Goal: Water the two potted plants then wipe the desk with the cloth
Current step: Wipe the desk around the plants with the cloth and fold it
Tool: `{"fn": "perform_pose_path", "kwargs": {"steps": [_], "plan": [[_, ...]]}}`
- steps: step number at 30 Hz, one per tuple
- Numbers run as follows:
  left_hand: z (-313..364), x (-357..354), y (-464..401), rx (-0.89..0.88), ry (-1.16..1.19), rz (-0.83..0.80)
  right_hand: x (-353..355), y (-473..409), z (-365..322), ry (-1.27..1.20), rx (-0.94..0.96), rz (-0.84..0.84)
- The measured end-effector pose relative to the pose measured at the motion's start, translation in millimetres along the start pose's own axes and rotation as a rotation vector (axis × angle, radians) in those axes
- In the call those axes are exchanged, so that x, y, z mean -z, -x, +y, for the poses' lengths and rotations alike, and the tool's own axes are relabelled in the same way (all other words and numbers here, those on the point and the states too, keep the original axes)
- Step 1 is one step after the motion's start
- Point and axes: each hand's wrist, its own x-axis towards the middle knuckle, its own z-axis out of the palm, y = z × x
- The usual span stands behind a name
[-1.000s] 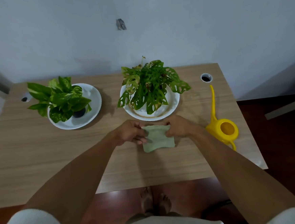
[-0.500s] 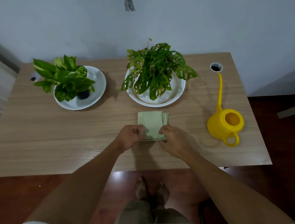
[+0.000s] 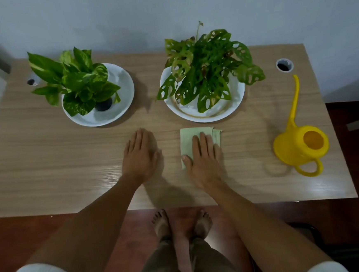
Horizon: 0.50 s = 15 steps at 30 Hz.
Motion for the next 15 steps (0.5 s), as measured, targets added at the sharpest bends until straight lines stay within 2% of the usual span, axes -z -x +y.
{"fn": "perform_pose_path", "kwargs": {"steps": [3, 7, 10, 15], "plan": [[-25, 6, -1, -0.034, -0.082, 0.008, -3, -15, 13, 0.082, -0.053, 0.042], [-50, 13, -2, -0.041, -0.078, -0.008, 0, -35, 14, 0.094, -0.189, 0.071], [-63, 18, -1, -0.044, -0.058, -0.014, -8, -27, -14, 0.102, -0.210, 0.061], [-87, 22, 2, -0.093, -0.096, 0.002, -23, -38, -76, 0.097, -0.132, 0.061]]}}
